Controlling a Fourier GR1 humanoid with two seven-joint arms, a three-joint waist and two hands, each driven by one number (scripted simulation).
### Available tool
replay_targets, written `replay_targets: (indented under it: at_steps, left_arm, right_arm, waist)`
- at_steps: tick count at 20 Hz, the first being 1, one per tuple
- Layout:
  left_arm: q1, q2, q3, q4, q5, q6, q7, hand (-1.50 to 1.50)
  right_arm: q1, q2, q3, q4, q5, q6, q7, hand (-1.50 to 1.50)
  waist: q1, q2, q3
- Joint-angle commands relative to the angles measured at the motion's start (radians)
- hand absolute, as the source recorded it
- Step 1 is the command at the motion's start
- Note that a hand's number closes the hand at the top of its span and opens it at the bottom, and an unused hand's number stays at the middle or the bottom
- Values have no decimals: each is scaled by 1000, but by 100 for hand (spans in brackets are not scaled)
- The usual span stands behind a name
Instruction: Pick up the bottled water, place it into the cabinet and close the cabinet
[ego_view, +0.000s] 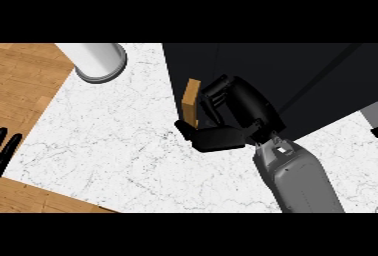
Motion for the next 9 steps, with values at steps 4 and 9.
replay_targets:
  at_steps: [4,9]
  left_arm:
    - [1,-5,19,3,15,-3,-5,-150]
    - [17,-22,5,25,7,-34,-15,-150]
  right_arm:
    - [-235,17,-105,254,-60,-226,-1,-150]
    - [-309,17,-79,334,-104,-283,-15,-150]
  waist:
    - [-12,-2,4]
    - [-24,-4,2]
